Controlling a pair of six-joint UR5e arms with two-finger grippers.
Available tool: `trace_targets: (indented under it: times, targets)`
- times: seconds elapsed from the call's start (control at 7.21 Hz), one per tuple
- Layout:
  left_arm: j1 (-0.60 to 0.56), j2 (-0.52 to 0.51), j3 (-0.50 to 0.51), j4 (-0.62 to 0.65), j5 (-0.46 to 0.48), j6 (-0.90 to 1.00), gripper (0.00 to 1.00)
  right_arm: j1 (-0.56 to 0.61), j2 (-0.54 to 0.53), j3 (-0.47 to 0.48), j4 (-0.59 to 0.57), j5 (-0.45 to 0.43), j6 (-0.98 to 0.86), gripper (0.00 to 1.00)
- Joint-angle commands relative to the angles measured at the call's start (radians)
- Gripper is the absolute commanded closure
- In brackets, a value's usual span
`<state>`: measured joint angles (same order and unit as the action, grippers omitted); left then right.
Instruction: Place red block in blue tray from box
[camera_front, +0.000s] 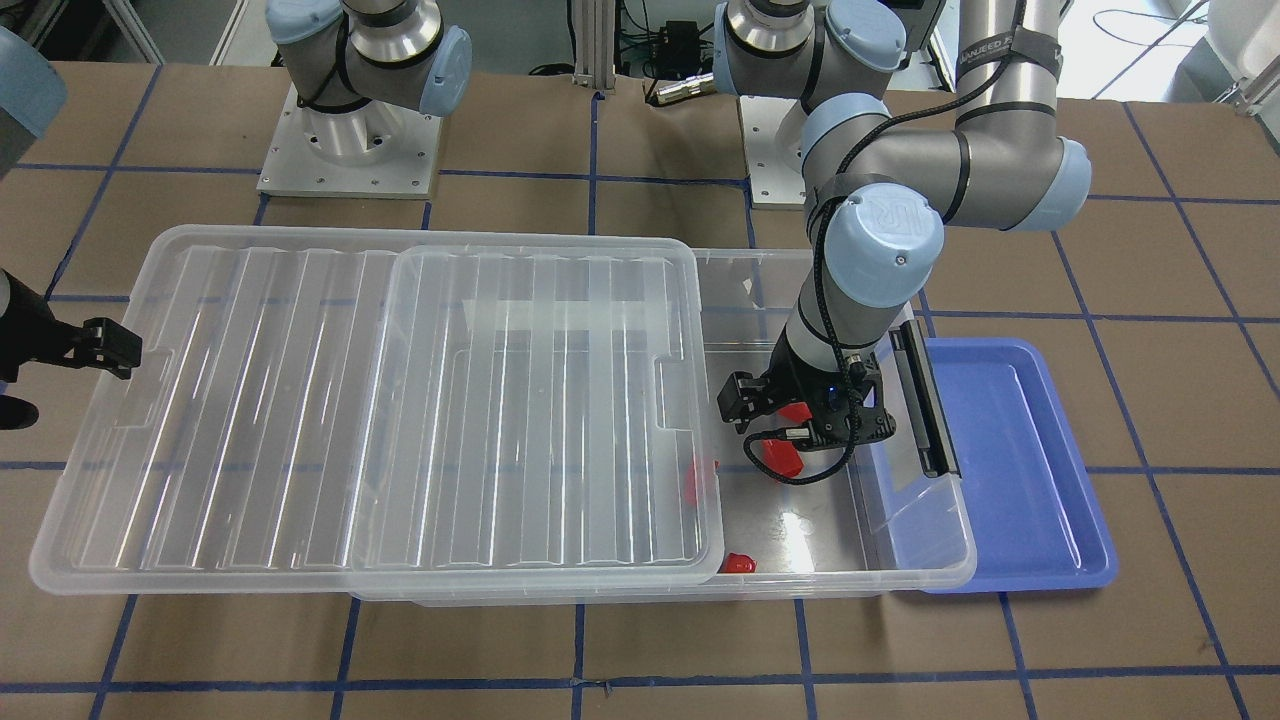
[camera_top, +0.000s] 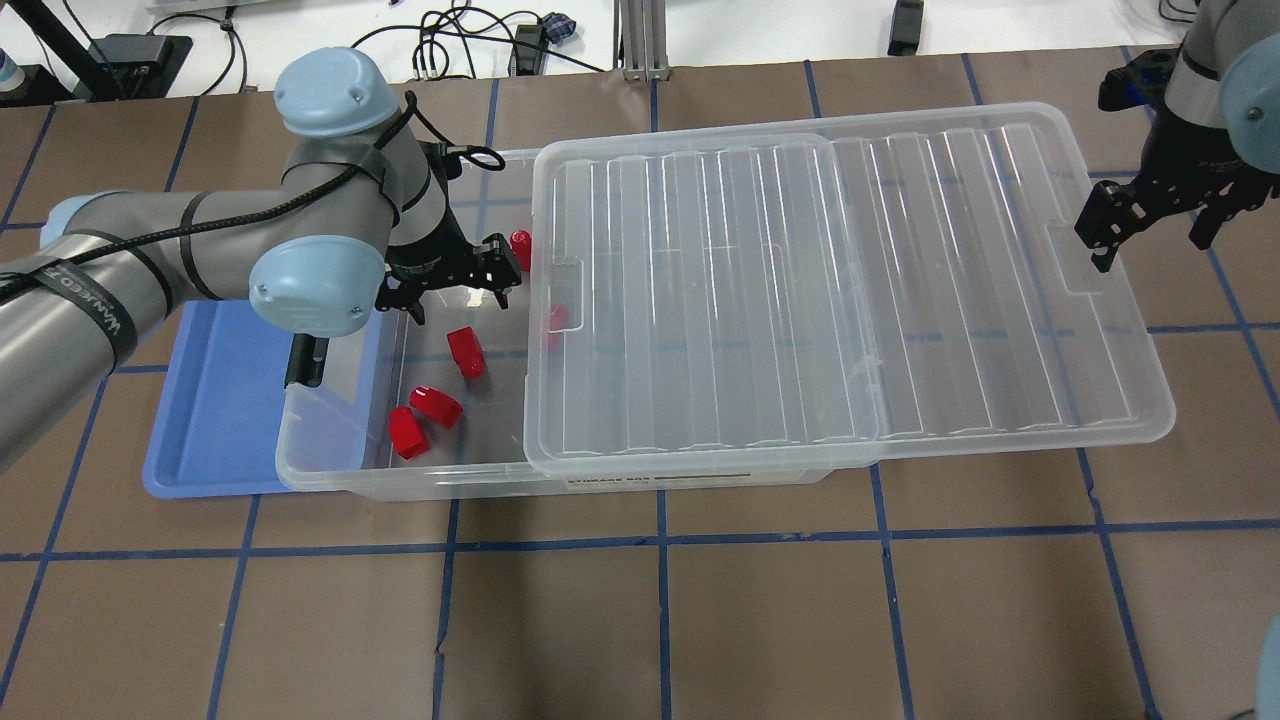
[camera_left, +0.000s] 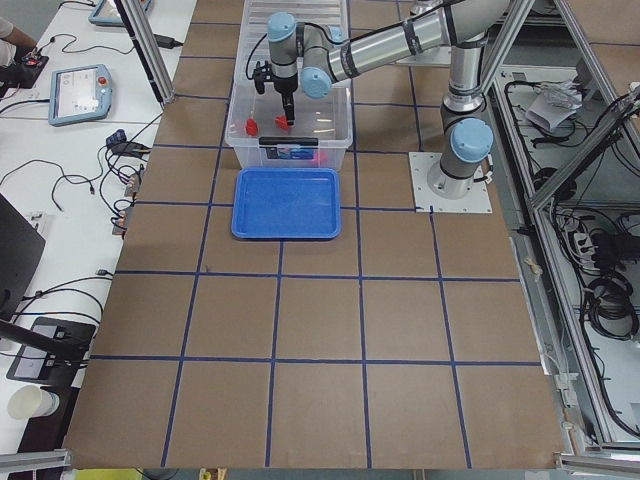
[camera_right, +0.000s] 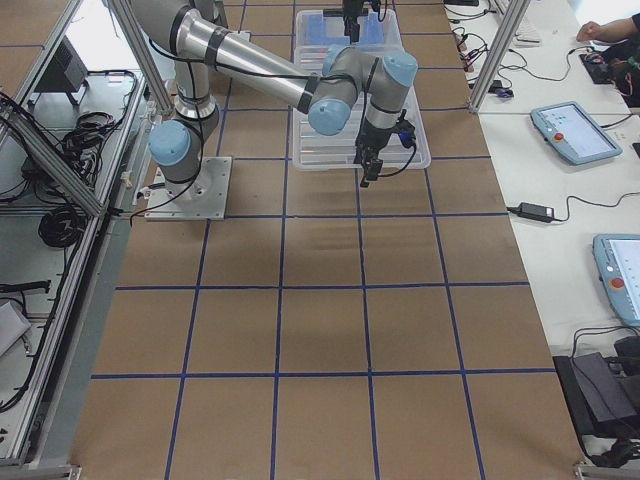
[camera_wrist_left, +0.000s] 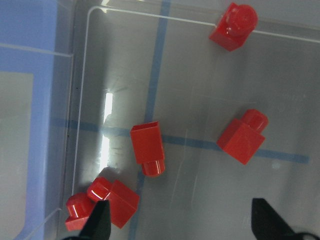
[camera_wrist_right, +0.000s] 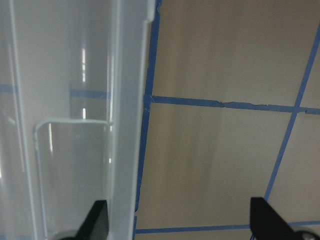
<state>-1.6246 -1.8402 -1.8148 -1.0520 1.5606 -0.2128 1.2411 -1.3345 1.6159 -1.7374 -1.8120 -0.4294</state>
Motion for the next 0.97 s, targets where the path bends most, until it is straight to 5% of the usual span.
trace_targets:
  times: [0.0, 0.83]
  targets:
    - [0.009, -0.013, -0.050, 0.076, -0.004, 0.021, 0.00, 0.000, -0.011, -0.004, 0.007, 0.016, 0.001, 0.00]
    - [0.014, -0.088, -0.142, 0.271, 0.009, 0.015, 0.04, 0.017, -0.116, -0.136, 0.171, 0.077, 0.073, 0.00]
